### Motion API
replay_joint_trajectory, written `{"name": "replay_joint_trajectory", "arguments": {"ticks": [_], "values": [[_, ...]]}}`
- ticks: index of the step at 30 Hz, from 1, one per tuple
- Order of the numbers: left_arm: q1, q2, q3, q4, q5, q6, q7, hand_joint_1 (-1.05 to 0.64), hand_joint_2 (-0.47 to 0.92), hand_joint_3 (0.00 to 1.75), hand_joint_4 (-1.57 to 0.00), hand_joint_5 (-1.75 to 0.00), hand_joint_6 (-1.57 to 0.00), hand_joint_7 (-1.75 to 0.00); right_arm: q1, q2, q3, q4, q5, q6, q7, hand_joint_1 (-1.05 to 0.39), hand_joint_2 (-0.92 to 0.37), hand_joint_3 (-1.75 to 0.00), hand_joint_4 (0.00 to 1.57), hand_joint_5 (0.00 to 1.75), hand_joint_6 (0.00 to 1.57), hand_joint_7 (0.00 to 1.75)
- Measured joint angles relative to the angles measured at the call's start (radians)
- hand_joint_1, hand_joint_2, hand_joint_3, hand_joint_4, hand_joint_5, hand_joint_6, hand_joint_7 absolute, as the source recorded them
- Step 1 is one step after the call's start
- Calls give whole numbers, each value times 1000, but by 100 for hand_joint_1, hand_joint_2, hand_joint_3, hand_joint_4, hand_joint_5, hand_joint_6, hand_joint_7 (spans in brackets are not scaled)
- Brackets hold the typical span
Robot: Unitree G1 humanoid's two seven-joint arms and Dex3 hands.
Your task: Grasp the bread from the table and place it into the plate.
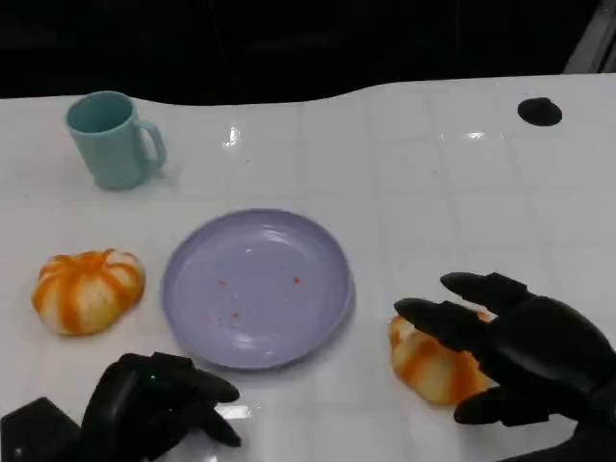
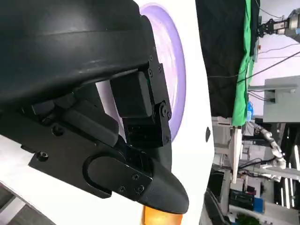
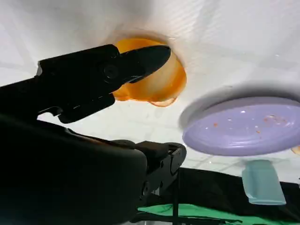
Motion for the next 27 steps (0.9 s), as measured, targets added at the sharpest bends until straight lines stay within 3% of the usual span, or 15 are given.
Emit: {"name": "replay_joint_trajectory", "arguments": {"ticks": [16, 19, 20, 21, 22, 23, 24, 25, 27], "values": [[1, -1, -2, -2, 1, -10, 1, -105, 89, 0, -151, -62, -157, -22, -144, 0, 141, 257, -72, 65, -94, -57, -92, -8, 9, 17, 25, 2], [1, -1, -2, -2, 1, -12, 3, -105, 88, 0, -150, -62, -157, -21, -170, 0, 161, 292, -71, 67, -100, -47, -92, -19, 40, 25, 52, 9], [1, -1, -2, -2, 1, -12, 3, -105, 88, 0, -150, -62, -157, -21, -179, 0, 166, 304, -69, 65, -105, -41, -92, -23, 62, 49, 73, 15], [1, -1, -2, -2, 1, -12, 3, -105, 88, 0, -150, -63, -157, -21, -187, 1, 168, 319, -57, 56, -112, -35, -92, -29, 79, 105, 97, 28], [1, -1, -2, -2, 1, -12, 3, -105, 89, 0, -150, -63, -157, -21, -195, 3, 168, 336, -36, 44, -124, -33, -92, -32, 83, 130, 104, 38], [1, -1, -2, -2, 1, -13, 3, -105, 89, 0, -150, -63, -157, -21, -206, 6, 167, 353, -17, 33, -139, -31, -92, -35, 83, 151, 102, 59], [1, -1, -2, -2, 1, -14, 3, -105, 89, 0, -150, -63, -157, -21, -217, 8, 166, 367, 0, 24, -156, -30, -92, -39, 83, 165, 93, 88], [1, -2, -2, -2, 1, -15, 3, -105, 89, 0, -150, -63, -157, -21, -224, 9, 166, 377, 8, 16, -172, -29, -91, -44, 82, 170, 87, 106], [1, -3, -2, -1, 1, -16, 3, -105, 89, 0, -150, -63, -157, -21, -236, 9, 167, 395, 17, 0, -204, -29, -91, -49, 81, 174, 79, 123]]}}
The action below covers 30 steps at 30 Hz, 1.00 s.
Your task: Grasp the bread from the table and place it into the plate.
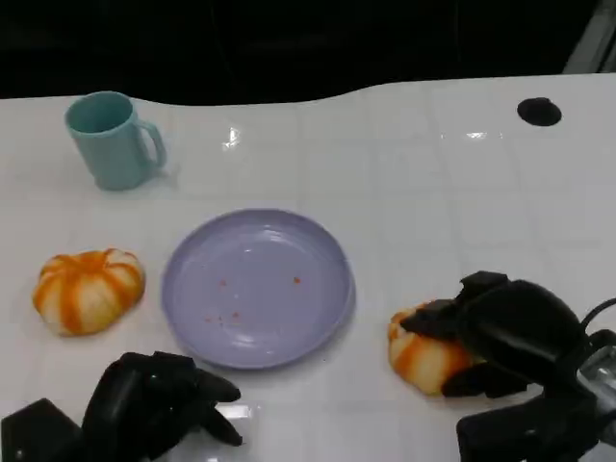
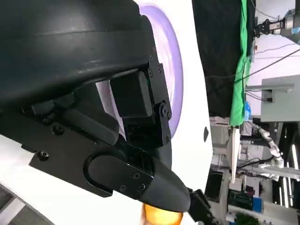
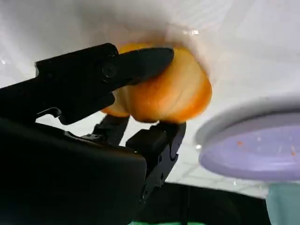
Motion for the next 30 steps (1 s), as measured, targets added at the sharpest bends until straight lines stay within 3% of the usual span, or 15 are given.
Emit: {"name": "replay_joint_trajectory", "arguments": {"ticks": [4, 13, 15, 21, 30], "values": [[0, 0, 0, 0, 0, 0, 0, -105, 89, 0, -150, -63, -157, -21, -7, 1, 7, 20, 14, -22, -43, -27, -85, -63, 82, 175, 70, 149], [1, -1, -1, 0, 2, -2, 4, -105, 89, 0, -149, -64, -157, -20, -7, 16, 15, 85, 34, -74, -195, -23, -64, -88, 83, 175, 83, 123], [5, -1, -4, 2, 5, -12, 3, -105, 89, 0, -148, -64, -157, -20, -5, 19, 16, 104, 35, -98, -249, -22, -60, -92, 85, 175, 82, 127], [10, -1, -8, 9, 5, -18, 5, -105, 88, 1, -149, -66, -157, -21, -4, 53, 14, 162, 77, -183, -367, -22, -45, -124, 90, 175, 73, 162], [17, 0, -7, 7, 0, -16, 6, -105, 88, 0, -149, -66, -157, -22, 6, 88, -9, 115, 127, -226, -396, -20, -36, -134, 97, 175, 77, 160]]}}
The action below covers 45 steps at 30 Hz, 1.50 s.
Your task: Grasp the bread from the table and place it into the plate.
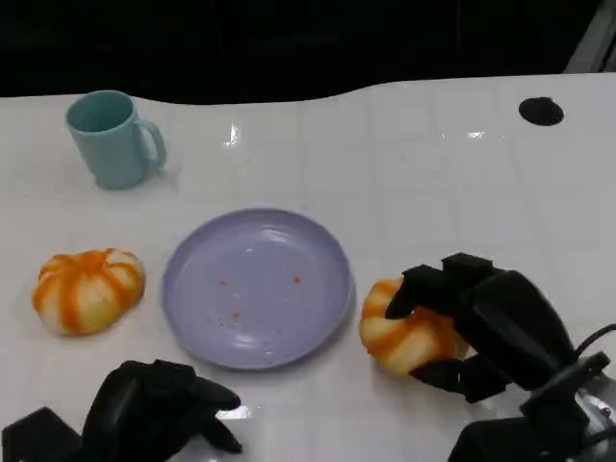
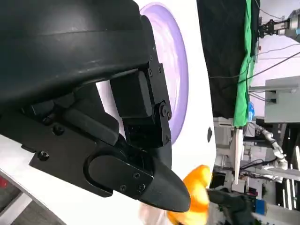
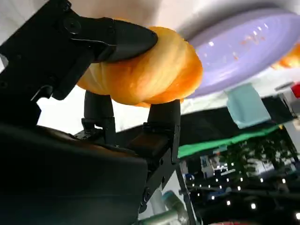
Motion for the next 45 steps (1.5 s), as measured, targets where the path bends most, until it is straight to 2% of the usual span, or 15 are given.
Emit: {"name": "replay_joint_trajectory", "arguments": {"ticks": [2, 5, 7, 12, 19, 23, 28, 36, 39, 40, 42, 45], "values": [[0, 1, 0, 1, -2, 0, -1, -105, 89, 0, -148, -66, -157, -21, 0, 15, -6, -5, 4, -11, -12, -18, -34, -136, 98, 175, 78, 159], [-2, 5, 0, 6, -3, -1, -3, -105, 89, 0, -148, -67, -157, -21, -4, 43, -9, -2, 15, -26, -23, -17, -32, -139, 98, 175, 73, 170], [-6, 6, 0, 10, -2, -1, -3, -105, 89, 0, -148, -67, -157, -21, -19, 61, -10, 2, 25, -33, -22, -15, -26, -144, 99, 175, 72, 173], [-16, 7, 0, 20, -2, -1, -3, -105, 88, 0, -148, -67, -157, -21, -80, 100, -14, 26, 52, -48, -18, -13, -20, -151, 101, 175, 79, 167], [-28, 7, -1, 40, 1, -15, -3, -105, 89, 0, -148, -67, -157, -22, -154, 147, -11, 101, 59, -76, -22, -7, -15, -155, 103, 175, 80, 169], [-28, 6, -2, 41, 4, -19, -3, -105, 89, 0, -149, -68, -157, -23, -209, 186, -4, 154, 54, -66, -23, -5, -20, -148, 100, 175, 85, 151], [-27, 6, -5, 41, 4, -21, -3, -105, 88, 0, -149, -68, -157, -23, -307, 245, 25, 282, 41, -45, -33, -6, -28, -139, 95, 175, 82, 151], [-30, 6, -7, 43, 4, -23, -3, -105, 87, 0, -149, -68, -157, -23, -440, 333, 69, 541, 21, -69, -101, -9, -36, -131, 91, 175, 80, 148], [-30, 6, -7, 43, 4, -23, -3, -105, 87, 0, -149, -68, -157, -23, -465, 353, 75, 601, 20, -77, -115, -10, -42, -123, 84, 171, 80, 137], [-30, 6, -7, 43, 4, -23, -3, -105, 88, 0, -149, -68, -157, -23, -470, 358, 76, 617, 20, -82, -115, -11, -43, -121, 83, 169, 80, 134], [-30, 6, -7, 43, 5, -24, -3, -105, 88, 1, -149, -68, -157, -23, -478, 366, 76, 641, 25, -82, -108, -12, -46, -111, 77, 153, 77, 116], [-30, 6, -8, 46, 10, -30, -1, -105, 89, 1, -149, -68, -157, -24, -487, 374, 75, 656, 34, -73, -68, -18, -55, -78, 50, 81, 58, 55]]}}
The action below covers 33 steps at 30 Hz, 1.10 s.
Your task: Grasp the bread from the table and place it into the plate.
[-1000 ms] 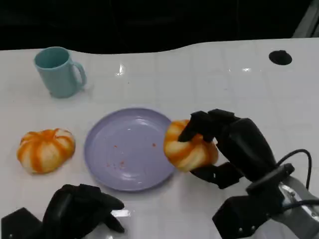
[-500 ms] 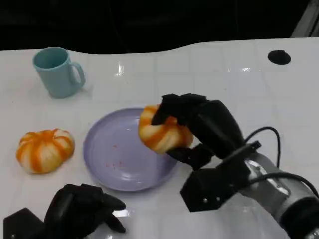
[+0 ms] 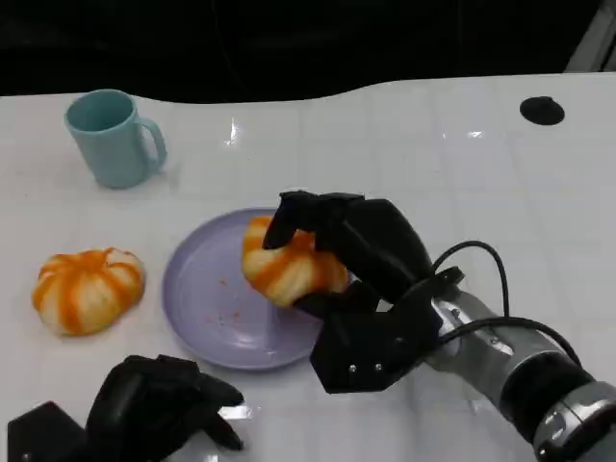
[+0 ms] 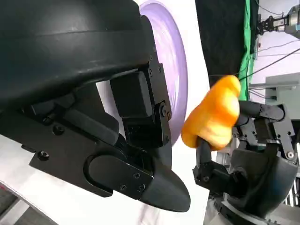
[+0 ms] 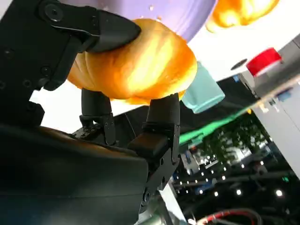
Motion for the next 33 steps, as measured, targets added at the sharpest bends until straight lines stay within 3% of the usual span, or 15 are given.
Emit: {"name": "replay_joint_trajectory", "arguments": {"ticks": [2, 4, 6, 13, 22, 28, 33], "values": [[0, 0, -1, 0, 1, -1, 3, -105, 88, 0, -149, -68, -157, -24, -4, -2, 7, 3, -1, 18, 29, -27, -65, -56, 35, 52, 51, 25], [0, 0, -1, 0, 1, -1, 5, -105, 88, 0, -149, -68, -157, -25, -5, -8, 23, 2, -13, 37, 48, -35, -81, -28, 18, 47, 46, 10], [1, 0, -2, -1, 1, -1, 5, -105, 88, 0, -149, -68, -157, -25, -6, -13, 43, -11, -26, 63, 77, -45, -90, -16, 4, 46, 39, 2], [4, -1, -4, -3, 1, -6, 5, -105, 89, 0, -149, -68, -157, -24, 2, -44, 77, -100, -45, 116, 195, -60, -92, -19, 0, 30, 27, 1], [7, -3, -5, -7, 2, -6, 6, -105, 89, 0, -149, -68, -157, -25, 94, -97, 71, -276, -14, 139, 281, -59, -92, -19, 7, 36, 32, 3], [9, -5, -5, -10, 0, -5, 6, -105, 88, 0, -148, -68, -157, -24, 175, -137, 35, -379, 35, 107, 283, -51, -92, -17, 13, 54, 40, 6], [9, -6, -4, -10, -2, -5, 6, -105, 89, 0, -148, -68, -157, -24, 250, -162, -18, -460, 123, 18, 281, -45, -92, -18, 26, 62, 51, 10]]}}
